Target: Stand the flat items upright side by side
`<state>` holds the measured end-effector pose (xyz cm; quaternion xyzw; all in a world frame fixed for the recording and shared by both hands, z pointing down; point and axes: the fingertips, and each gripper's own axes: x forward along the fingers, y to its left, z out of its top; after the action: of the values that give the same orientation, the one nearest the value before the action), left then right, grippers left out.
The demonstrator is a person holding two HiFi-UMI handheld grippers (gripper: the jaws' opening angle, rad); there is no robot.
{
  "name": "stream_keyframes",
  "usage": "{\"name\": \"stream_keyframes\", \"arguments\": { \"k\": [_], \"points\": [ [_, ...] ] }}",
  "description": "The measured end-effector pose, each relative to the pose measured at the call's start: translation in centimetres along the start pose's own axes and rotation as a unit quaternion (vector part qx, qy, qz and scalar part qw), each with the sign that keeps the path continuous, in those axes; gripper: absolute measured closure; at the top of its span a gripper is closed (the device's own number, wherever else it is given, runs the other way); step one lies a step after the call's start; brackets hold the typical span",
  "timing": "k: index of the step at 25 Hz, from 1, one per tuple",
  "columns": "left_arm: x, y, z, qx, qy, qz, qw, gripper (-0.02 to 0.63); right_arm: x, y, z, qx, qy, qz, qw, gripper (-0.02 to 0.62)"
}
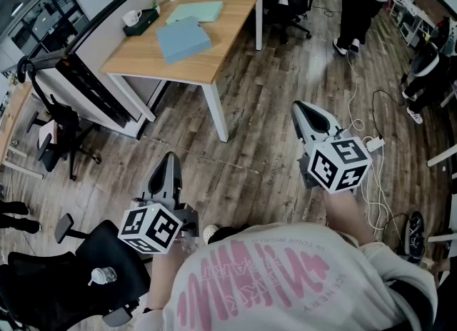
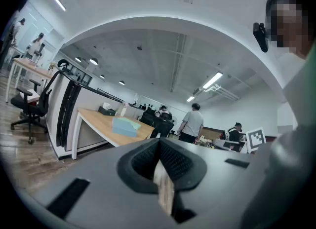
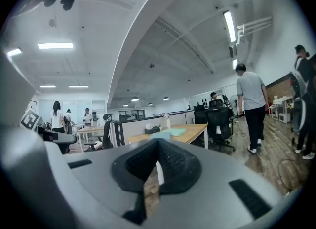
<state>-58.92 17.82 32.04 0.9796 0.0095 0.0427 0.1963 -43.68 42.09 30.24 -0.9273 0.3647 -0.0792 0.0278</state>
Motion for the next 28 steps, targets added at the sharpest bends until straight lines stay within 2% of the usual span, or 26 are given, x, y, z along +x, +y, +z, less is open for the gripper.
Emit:
{"name": "stream_keyframes", "arguments": {
  "k": [9,14,21,24,28],
  "points": [
    [1.0,0.7,-0.2,-0.005,0.005,0.015,0.9999,0.603,2.0,-0.5,-0.6,0.003,0.019,0.012,1.000,0.597],
    [3.5,3.3,-0.2,-0.007,0.020,0.028,0.9994,0.603,6.0,-1.2,-2.1,0.028,0.039,0.017,0.999,0.597],
    [10.7,9.8,-0.4,-0.028,0.055,0.045,0.9971,0.603,14.9,-3.5,-3.9,0.040,0.081,0.007,0.996,0.597],
    [14.8,12.2,1.6,-0.030,0.060,0.041,0.9969,0.603,20.0,-4.3,-2.6,0.051,0.086,0.004,0.995,0.597],
    [19.9,15.7,5.4,-0.027,0.043,0.029,0.9983,0.603,26.9,-4.4,0.0,0.061,0.068,0.010,0.996,0.597]
  ]
}}
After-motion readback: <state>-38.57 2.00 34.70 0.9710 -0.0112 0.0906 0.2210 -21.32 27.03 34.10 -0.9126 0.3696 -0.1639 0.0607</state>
